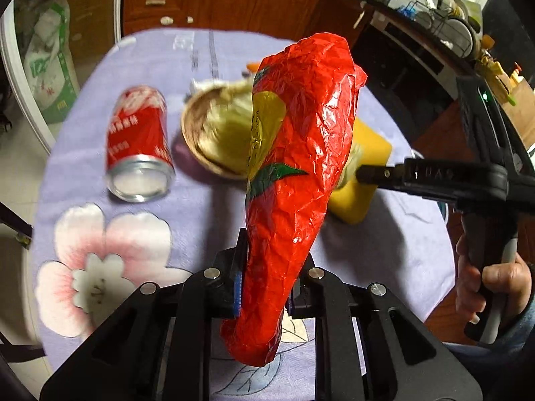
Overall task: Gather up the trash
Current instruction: 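Grasp the red plastic bag with the left gripper while the right grasps the yellow sponge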
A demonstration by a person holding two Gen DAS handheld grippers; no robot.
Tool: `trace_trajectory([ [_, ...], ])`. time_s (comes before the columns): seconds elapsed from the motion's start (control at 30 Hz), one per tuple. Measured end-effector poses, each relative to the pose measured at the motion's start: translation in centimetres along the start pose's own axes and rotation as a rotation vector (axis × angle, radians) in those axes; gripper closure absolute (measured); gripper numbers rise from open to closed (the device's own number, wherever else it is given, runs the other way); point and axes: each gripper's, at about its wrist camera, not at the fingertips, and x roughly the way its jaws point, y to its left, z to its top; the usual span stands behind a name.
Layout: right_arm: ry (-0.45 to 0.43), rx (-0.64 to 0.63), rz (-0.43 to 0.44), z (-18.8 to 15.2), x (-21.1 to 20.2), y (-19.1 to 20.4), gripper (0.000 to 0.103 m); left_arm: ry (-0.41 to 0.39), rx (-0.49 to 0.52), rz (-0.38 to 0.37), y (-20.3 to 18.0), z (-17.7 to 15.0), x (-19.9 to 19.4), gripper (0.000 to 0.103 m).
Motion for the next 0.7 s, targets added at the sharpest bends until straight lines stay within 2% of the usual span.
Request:
trace_trajectory([
  [0.3, -0.097, -0.001, -0.017, -0.3, -4.1, -1.6, 0.075, -0.048, 0.041, -0.008, -2.9, 1.3, -2.0, 0.085],
  [0.7, -0.236, 0.131, -0.055, -0.4, -11.0, -9.7, 0.075, -0.047, 0.168, -0.065, -11.0, 3.8, -0.8, 0.085],
])
